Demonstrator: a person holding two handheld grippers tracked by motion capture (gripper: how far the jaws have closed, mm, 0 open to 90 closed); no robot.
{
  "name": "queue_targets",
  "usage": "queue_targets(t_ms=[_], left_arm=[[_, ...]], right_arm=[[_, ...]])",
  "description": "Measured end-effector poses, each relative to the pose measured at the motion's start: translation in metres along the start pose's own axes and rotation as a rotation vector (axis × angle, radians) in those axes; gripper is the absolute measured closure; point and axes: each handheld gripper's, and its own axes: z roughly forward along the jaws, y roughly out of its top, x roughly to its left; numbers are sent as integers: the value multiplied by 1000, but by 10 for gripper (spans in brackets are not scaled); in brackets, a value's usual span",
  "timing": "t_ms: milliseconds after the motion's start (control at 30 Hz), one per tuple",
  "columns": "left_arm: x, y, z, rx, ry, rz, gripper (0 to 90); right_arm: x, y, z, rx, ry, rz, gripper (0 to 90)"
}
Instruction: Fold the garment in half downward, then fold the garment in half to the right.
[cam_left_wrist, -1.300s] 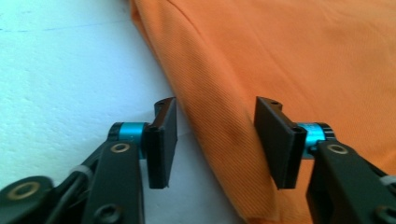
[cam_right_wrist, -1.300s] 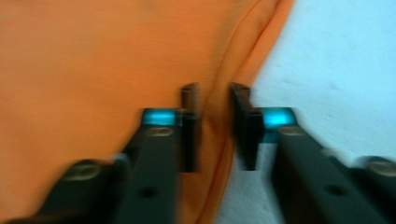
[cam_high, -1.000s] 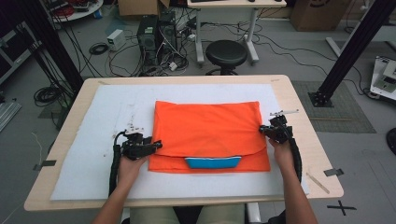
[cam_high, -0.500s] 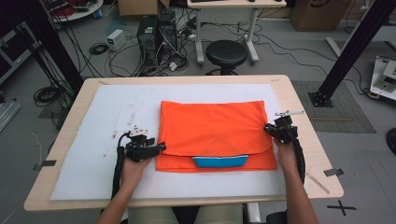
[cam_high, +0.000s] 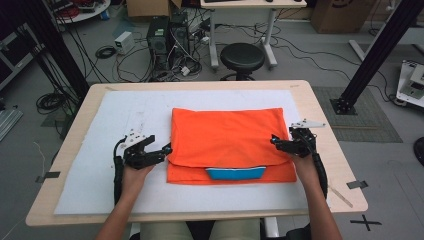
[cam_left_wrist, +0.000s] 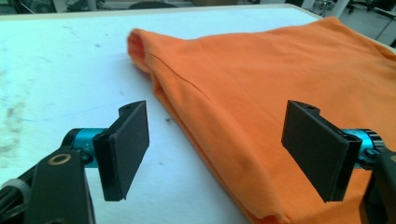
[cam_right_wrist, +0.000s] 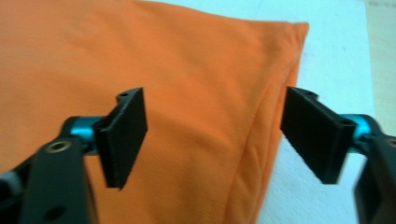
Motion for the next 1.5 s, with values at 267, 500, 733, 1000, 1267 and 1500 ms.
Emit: queue_targets(t_ms=[267,500,733,1000,1267,1500], left_arm=[[8,1,-6,-10,1,-3,233],[8,1,-7,-6,3,-11,233],[7,2,-6,5,-3,-16,234],[5,1,-7,54,-3,-36,234],[-5,2,-4,140,-21,-92,233],[-16,-3,7,239,-2,-116,282]], right_arm=[[6,-3,-2,-14,48,-20,216],[10,0,-8,-31,57,-26,216],[13,2,-12,-32,60,-30,216],[19,6,-12,-8,79,-35,216],[30,16,-12,51,114,-57,216],[42,29,-8,79,142,-89,216]])
